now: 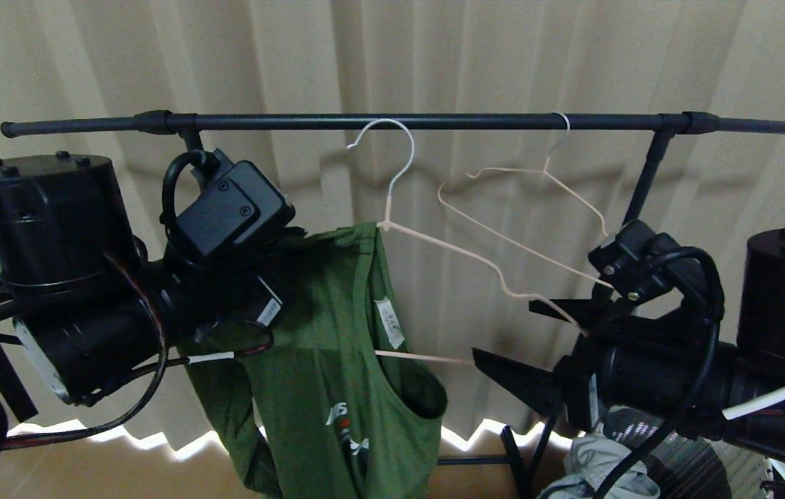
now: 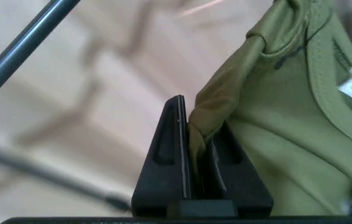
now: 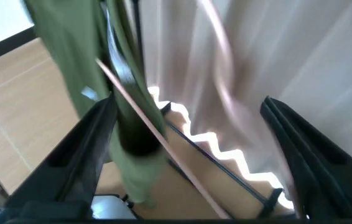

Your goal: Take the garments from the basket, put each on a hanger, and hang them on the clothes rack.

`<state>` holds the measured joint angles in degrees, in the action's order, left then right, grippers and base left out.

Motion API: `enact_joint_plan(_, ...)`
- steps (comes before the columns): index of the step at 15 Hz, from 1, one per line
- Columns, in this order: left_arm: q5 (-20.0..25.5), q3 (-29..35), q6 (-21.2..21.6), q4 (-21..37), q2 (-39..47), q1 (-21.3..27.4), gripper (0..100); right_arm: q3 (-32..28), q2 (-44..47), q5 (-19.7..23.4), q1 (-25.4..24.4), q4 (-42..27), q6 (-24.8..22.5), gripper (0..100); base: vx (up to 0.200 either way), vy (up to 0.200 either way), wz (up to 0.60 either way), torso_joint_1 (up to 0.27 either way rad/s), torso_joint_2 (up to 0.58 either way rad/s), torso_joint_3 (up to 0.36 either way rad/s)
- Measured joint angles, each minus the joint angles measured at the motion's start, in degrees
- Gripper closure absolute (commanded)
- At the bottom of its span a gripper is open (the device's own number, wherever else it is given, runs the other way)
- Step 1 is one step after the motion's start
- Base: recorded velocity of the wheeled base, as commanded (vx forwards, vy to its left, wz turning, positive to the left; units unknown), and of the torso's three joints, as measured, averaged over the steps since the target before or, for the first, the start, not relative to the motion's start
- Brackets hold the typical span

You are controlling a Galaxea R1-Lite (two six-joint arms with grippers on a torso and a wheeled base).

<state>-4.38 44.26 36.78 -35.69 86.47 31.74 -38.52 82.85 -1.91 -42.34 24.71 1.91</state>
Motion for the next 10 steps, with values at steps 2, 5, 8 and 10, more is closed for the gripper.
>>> enact_joint_plan(2, -1.7, -0.1, -0.3, -0.2, -0.1, -0.7, 100, 2.5, -2.6, -0.2, 0.5, 0.0, 0.0, 0, 0.000, 0.000, 0.00, 0.000, 0.00, 0.000)
enact_joint_plan(5, -1.7, -0.1, -1.8, -4.9, -0.1, -0.8, 100, 6.8, -4.7, -0.1, 1.2, 3.9, 0.2, 0, 0.000, 0.000, 0.00, 0.000, 0.00, 0.000)
enact_joint_plan(8, -1.4, 0.0, -6.2, -10.2, 0.7, 0.2, 100, 11.5, -3.9, -0.1, 1.3, 13.8, 0.2, 0, 0.000, 0.000, 0.00, 0.000, 0.00, 0.000)
enact_joint_plan(10, -1.0, 0.2, -8.9, -12.1, 1.1, 1.8, 100, 13.7, -1.6, -0.1, 1.3, 18.5, 0.4, 0, 0.000, 0.000, 0.00, 0.000, 0.00, 0.000)
